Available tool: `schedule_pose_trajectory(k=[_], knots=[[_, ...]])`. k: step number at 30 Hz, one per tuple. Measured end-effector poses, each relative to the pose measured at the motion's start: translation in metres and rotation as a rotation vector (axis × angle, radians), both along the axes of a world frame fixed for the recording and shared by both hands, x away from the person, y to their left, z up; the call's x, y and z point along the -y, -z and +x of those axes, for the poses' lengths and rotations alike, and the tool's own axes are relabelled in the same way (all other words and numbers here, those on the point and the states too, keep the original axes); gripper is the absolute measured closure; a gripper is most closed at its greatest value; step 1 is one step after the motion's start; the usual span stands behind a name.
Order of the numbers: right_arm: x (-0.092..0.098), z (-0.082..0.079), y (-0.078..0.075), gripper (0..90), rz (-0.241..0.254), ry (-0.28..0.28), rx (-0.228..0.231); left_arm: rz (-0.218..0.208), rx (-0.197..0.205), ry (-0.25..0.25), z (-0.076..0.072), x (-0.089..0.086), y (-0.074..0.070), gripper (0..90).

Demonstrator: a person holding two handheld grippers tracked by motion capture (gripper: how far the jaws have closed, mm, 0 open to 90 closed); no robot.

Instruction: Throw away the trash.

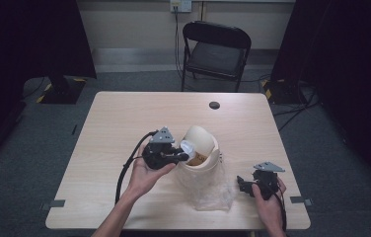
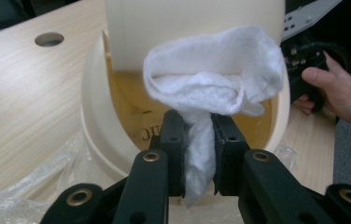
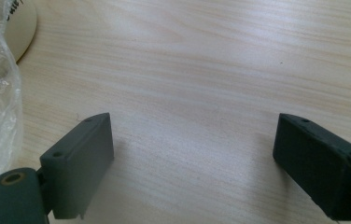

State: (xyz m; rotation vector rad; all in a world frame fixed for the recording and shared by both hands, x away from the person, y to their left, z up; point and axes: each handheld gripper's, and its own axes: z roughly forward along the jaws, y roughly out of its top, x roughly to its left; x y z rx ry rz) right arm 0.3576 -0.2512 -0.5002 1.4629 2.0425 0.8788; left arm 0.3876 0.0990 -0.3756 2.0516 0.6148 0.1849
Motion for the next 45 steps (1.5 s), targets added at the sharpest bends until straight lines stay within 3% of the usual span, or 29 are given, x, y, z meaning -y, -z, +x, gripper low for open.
schedule_pose_trajectory(k=[6,16,20,24,25,35,45], knots=[[0.000,0.000,0.000,11.4,0.000,0.000,0.000,0.028,-0.034,0.004,0.006,0.007,0.001,77.4],[0.000,0.000,0.000,11.4,0.000,0.001,0.000,0.098,-0.047,-0.001,0.010,0.020,0.002,73.6],[0.000,0.000,0.000,11.4,0.000,0.000,0.000,0.086,-0.060,0.002,0.011,0.019,0.002,72.7],[0.000,0.000,0.000,11.4,0.000,0.000,0.000,0.085,-0.049,-0.002,0.010,0.021,0.002,60.4],[0.000,0.000,0.000,11.4,0.000,0.000,0.000,0.096,-0.043,-0.005,0.009,0.021,0.002,59.1],[0.000,0.000,0.000,11.4,0.000,0.000,0.000,0.066,-0.037,-0.024,0.005,0.017,-0.001,42.1],[0.000,0.000,0.000,11.4,0.000,0.001,0.001,0.035,0.004,-0.027,0.000,0.005,-0.010,36.8]])
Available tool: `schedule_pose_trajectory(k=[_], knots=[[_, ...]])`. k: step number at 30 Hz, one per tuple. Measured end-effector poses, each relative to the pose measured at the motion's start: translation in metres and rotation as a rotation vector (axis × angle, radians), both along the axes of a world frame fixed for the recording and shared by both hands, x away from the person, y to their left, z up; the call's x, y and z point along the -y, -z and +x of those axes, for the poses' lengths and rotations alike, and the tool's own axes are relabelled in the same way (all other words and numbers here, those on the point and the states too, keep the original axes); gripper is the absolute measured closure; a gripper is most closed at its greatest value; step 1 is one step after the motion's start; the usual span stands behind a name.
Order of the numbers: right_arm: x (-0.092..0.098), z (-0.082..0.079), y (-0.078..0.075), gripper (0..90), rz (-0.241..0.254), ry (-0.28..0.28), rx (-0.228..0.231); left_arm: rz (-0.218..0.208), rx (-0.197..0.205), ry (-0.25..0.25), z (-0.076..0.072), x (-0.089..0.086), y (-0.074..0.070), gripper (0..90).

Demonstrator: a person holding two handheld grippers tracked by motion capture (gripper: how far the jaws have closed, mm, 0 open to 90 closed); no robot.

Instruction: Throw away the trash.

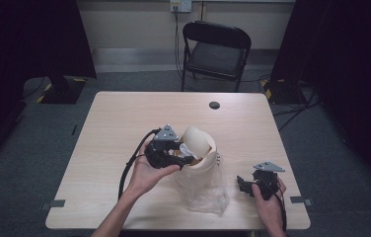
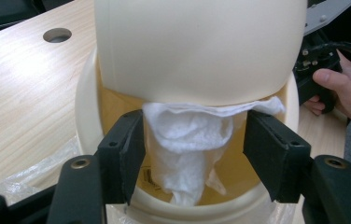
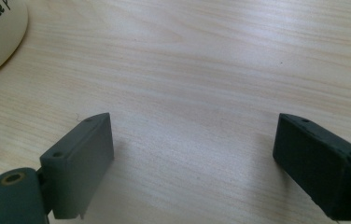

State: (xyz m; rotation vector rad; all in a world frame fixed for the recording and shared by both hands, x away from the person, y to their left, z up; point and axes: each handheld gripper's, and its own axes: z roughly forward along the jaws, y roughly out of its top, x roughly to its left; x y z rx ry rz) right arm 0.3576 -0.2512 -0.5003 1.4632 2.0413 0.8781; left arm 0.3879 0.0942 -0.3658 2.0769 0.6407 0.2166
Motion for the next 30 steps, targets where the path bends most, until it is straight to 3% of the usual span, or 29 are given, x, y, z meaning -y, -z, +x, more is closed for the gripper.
schedule_pose_trajectory(k=[12,17,22,30], knots=[[0.000,0.000,0.000,11.4,0.000,0.000,0.000,-0.028,0.029,-0.003,-0.007,-0.006,-0.001,28.4],[0.000,0.000,0.000,11.4,0.001,0.000,-0.001,-0.037,0.038,-0.009,-0.006,-0.016,-0.003,27.4],[0.000,0.000,0.000,11.4,0.001,0.001,0.000,-0.068,0.021,-0.006,-0.007,-0.026,-0.001,28.9],[0.000,0.000,0.000,11.4,0.001,0.001,0.000,-0.086,0.048,-0.025,-0.008,-0.035,0.000,33.6]])
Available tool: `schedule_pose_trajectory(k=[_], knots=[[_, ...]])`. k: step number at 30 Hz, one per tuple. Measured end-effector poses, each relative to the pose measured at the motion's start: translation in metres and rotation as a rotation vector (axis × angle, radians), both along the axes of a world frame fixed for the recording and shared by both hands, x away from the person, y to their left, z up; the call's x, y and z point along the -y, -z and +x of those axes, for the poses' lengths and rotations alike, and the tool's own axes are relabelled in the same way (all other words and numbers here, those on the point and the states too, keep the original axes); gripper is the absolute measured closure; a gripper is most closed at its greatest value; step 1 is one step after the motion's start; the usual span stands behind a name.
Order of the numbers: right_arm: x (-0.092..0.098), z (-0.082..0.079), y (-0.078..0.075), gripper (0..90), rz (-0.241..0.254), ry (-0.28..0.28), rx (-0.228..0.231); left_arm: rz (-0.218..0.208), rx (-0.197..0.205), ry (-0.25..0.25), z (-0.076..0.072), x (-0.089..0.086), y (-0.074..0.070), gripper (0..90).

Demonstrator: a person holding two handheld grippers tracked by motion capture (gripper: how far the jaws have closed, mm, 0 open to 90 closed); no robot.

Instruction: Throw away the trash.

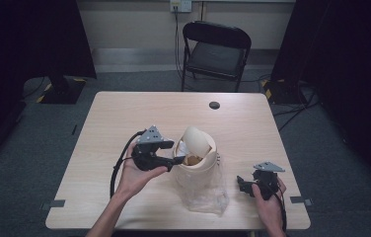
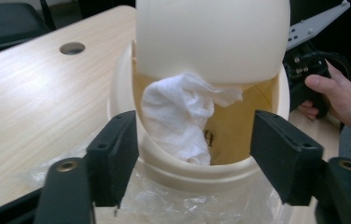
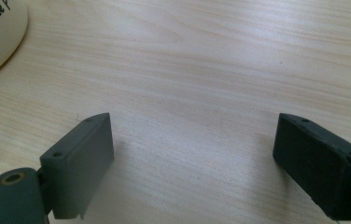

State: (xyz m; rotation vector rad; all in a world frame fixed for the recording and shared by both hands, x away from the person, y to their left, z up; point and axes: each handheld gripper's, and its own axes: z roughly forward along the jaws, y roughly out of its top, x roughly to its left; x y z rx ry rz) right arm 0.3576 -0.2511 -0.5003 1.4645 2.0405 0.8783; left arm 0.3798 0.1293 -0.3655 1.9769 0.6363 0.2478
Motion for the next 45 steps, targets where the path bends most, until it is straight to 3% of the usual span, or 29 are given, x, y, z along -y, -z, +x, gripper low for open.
schedule_pose_trajectory(k=[4,7,12,16,22,26,29,32,38,39,41,45], knots=[[0.000,0.000,0.000,11.4,0.000,-0.001,0.000,-0.005,0.013,-0.020,0.000,-0.007,-0.001,40.3],[0.000,0.000,0.000,11.4,0.000,0.000,0.000,-0.029,0.014,-0.043,0.002,-0.012,-0.001,50.7],[0.000,0.000,0.000,11.4,0.000,-0.001,0.000,-0.050,0.030,-0.003,0.005,-0.005,-0.002,68.6],[0.000,0.000,0.000,11.4,0.000,0.000,0.000,0.020,0.026,0.011,0.007,0.009,0.000,72.9],[0.000,0.000,0.000,11.4,0.000,0.000,0.000,0.081,0.020,0.036,0.009,0.020,0.005,89.8],[0.000,0.000,0.000,11.4,0.000,-0.001,0.000,0.087,0.009,0.037,0.009,0.020,0.007,86.3],[0.000,0.000,0.000,11.4,0.000,-0.001,0.000,0.031,-0.010,0.019,0.010,0.014,0.005,68.9],[0.000,0.000,0.000,11.4,0.000,-0.001,-0.001,-0.005,-0.006,0.023,0.007,0.007,-0.001,65.1],[0.000,0.000,0.000,11.4,0.000,-0.001,-0.001,-0.042,0.015,-0.014,0.004,-0.010,-0.005,59.6],[0.000,0.000,0.000,11.4,0.000,0.000,0.000,-0.038,0.015,-0.050,0.006,-0.019,-0.004,59.2],[0.000,0.000,0.000,11.4,0.001,-0.001,0.000,-0.046,0.001,-0.074,0.007,-0.025,-0.002,57.6],[0.000,0.000,0.000,11.3,0.000,0.000,0.000,-0.039,0.012,-0.014,0.004,-0.017,-0.001,67.4]])
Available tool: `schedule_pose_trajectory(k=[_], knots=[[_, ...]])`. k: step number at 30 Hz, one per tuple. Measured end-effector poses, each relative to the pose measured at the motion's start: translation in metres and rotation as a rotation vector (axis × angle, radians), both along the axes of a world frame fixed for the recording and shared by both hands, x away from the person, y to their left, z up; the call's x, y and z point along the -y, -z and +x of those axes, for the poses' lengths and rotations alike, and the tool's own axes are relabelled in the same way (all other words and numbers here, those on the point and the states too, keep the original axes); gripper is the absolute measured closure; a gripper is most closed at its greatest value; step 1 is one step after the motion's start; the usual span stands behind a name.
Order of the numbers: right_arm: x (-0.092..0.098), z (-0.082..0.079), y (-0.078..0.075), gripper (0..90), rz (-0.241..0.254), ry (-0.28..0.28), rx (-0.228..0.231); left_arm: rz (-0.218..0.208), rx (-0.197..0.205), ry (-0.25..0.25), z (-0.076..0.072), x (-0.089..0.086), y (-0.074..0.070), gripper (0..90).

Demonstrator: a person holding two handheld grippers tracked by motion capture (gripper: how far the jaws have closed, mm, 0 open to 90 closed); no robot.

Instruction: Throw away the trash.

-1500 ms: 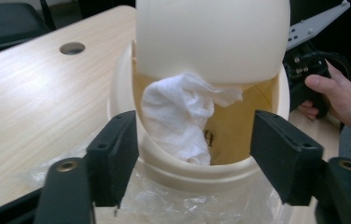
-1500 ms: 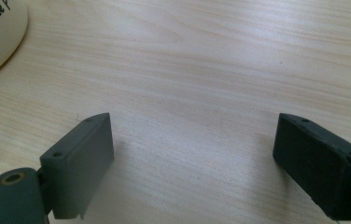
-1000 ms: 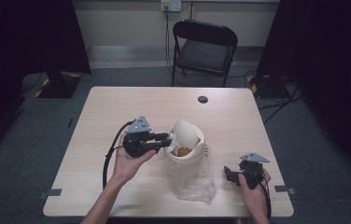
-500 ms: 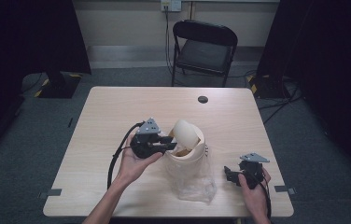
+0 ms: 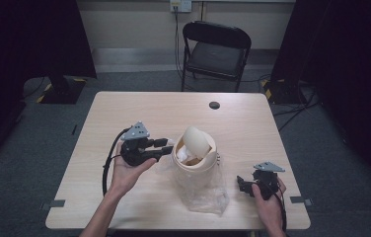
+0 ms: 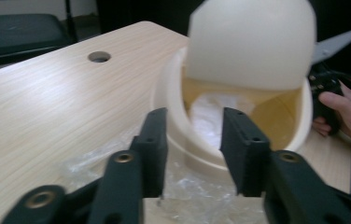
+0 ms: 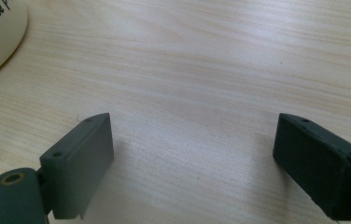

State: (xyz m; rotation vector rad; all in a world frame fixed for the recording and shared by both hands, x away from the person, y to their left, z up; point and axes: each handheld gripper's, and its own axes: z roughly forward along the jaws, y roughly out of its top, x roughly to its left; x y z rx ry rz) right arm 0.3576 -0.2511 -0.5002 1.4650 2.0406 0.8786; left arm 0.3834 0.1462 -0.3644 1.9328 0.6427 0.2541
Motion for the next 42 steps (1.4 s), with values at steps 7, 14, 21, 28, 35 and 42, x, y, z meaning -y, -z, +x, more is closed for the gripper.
schedule_pose_trajectory(k=[7,14,21,28,35,42], knots=[[0.000,0.000,0.000,11.4,-0.001,0.001,0.000,0.127,-0.062,0.038,0.008,0.040,0.004,75.4],[0.000,0.000,0.000,11.4,-0.001,0.001,0.000,0.214,-0.117,0.047,0.016,0.059,0.009,78.2],[0.000,0.000,0.000,11.4,-0.001,0.001,0.000,0.172,-0.088,0.073,0.013,0.059,0.009,75.8],[0.000,0.000,0.000,11.4,-0.001,0.001,0.000,0.089,-0.041,0.047,0.004,0.032,-0.005,72.6],[0.000,0.000,0.000,11.3,-0.001,0.001,0.000,0.008,0.001,-0.067,0.003,-0.007,-0.006,49.0],[0.000,0.000,0.000,11.3,-0.001,0.001,0.000,-0.006,0.006,-0.172,0.003,-0.040,0.000,33.7]])
